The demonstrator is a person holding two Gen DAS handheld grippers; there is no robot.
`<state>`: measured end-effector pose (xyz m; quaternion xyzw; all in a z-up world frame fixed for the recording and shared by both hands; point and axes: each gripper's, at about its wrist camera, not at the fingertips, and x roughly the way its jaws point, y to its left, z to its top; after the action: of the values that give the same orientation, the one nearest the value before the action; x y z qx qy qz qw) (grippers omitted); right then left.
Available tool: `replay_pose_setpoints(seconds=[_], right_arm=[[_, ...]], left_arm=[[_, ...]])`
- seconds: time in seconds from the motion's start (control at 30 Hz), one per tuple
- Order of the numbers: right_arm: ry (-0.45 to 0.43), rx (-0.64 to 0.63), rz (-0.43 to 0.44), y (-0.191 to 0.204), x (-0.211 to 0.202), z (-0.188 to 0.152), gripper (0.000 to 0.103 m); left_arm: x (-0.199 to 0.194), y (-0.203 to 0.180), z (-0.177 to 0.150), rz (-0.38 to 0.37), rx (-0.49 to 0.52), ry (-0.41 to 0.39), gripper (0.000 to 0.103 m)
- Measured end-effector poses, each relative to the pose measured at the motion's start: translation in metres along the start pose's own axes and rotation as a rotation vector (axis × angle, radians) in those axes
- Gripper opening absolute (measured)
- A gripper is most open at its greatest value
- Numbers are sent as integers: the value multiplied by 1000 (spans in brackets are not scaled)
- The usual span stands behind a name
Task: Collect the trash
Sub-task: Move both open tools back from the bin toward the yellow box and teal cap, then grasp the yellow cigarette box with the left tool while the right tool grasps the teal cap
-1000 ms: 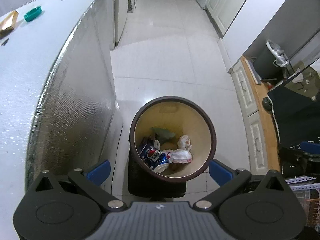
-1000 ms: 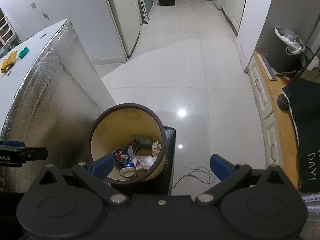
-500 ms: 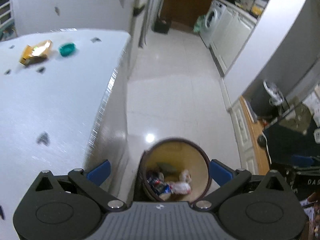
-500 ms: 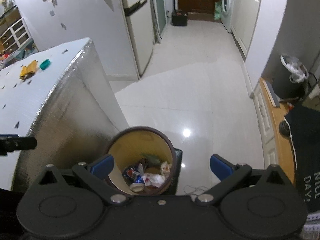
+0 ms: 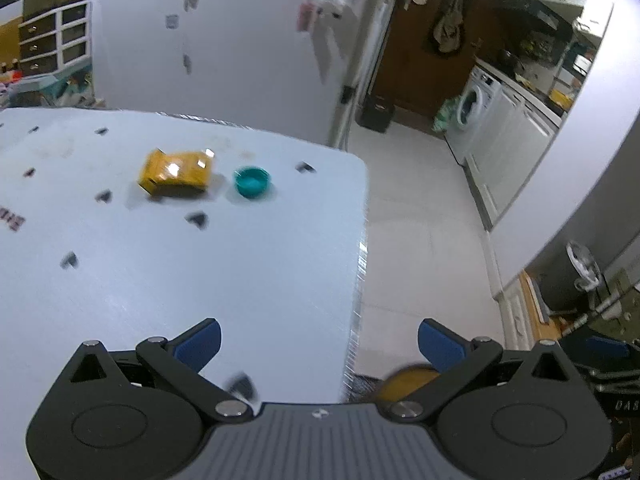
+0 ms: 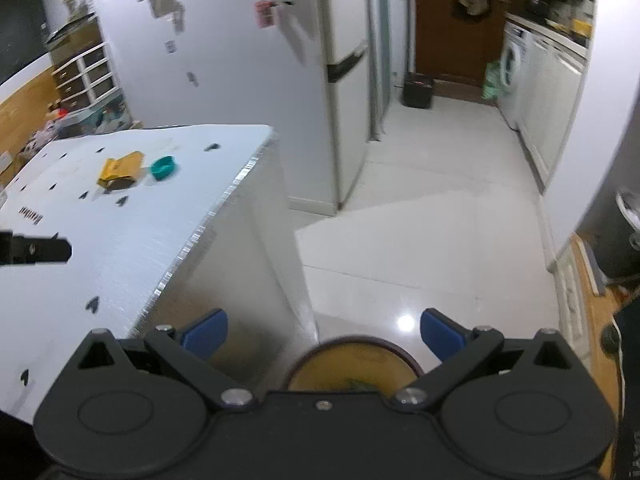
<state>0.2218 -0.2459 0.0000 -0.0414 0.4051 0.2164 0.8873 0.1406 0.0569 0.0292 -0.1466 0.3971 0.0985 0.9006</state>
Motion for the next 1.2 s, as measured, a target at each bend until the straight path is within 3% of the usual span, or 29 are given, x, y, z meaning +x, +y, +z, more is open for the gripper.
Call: replay_pose_setpoints(seconds=[0.4,0.7,0.93,1.2], right_arm=[[-86,-135,111,98,56,62,103],[-152,-279,152,165,116,102,103],[-157,-331,163,202,170,128,103],[-126,-360,182,223,234,144,85]], left_arm=[[37,84,68,25,-70,-58,103],[89,131,110,-24,-227,-44,103],[130,160,133,-61,-429,-18,103],[171,183,148,-125,-672,28,103]])
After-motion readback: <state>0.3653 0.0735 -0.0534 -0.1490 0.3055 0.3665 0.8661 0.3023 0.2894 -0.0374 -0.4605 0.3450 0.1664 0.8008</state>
